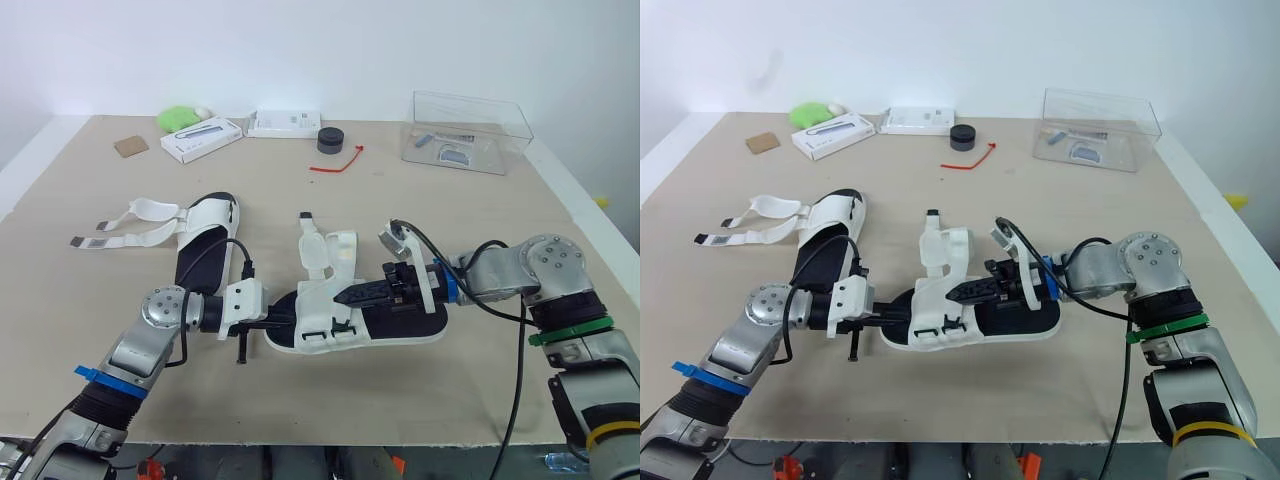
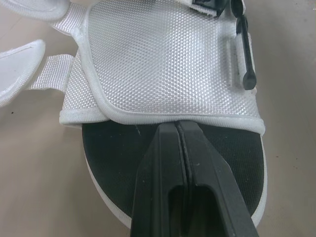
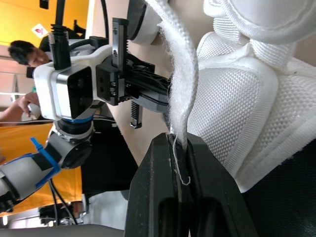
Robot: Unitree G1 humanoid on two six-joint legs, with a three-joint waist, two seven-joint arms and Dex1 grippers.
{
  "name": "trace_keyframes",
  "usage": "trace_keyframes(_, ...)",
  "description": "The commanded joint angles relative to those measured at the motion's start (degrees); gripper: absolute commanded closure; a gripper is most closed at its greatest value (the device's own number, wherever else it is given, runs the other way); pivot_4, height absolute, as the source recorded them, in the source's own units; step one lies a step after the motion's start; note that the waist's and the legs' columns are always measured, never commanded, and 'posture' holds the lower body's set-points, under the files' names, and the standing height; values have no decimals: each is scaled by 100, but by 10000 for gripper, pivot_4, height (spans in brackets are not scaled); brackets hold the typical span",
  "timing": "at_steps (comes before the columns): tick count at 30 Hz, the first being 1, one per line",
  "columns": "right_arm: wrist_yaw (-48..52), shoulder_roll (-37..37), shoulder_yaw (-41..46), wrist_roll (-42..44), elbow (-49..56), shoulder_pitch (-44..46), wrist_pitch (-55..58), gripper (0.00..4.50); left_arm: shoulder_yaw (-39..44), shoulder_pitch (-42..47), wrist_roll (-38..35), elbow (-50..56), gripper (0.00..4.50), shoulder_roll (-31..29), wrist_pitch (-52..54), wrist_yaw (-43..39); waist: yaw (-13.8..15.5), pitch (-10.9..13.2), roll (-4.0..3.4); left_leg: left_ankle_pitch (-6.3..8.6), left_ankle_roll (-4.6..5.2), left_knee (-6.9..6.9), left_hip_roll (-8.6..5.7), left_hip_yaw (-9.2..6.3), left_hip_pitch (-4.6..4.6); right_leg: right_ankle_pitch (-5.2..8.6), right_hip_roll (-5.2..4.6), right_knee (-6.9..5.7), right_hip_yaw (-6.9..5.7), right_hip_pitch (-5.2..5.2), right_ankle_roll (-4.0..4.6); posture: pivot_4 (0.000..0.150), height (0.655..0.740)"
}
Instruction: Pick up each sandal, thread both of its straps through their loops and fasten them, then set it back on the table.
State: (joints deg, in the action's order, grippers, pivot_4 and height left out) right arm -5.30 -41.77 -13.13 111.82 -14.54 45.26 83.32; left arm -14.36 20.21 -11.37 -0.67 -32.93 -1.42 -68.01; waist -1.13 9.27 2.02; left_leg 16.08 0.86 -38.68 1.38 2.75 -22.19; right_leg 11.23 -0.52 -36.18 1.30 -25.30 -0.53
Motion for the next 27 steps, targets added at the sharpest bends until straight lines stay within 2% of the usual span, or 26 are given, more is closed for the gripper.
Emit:
trace_keyframes(1, -138, -124, 30, 118, 353, -72, -4, 44051, -264, -74, 275, -207, 45000, 10, 21, -19, 0, -1, -1, 0, 0, 0, 0, 0, 0, 0, 0, 0, 0, 0, 0, 1500, 7400)
trace_keyframes(9, -105, -358, 56, 118, 1131, -173, -250, 44051, -313, -72, 314, -344, 45000, 49, -95, -10, 4, -15, -7, 4, 7, 0, -1, 1, -1, 1, 0, 3, 2, 0, -1, 1500, 7400)
trace_keyframes(27, 454, -334, 148, 118, 715, 159, -73, 44051, -345, -89, 326, -344, 45000, 23, -152, 2, 4, -26, -14, 4, 8, -6, 0, 1, 0, -2, 1, 3, 3, 1, -1, 1500, 7400)
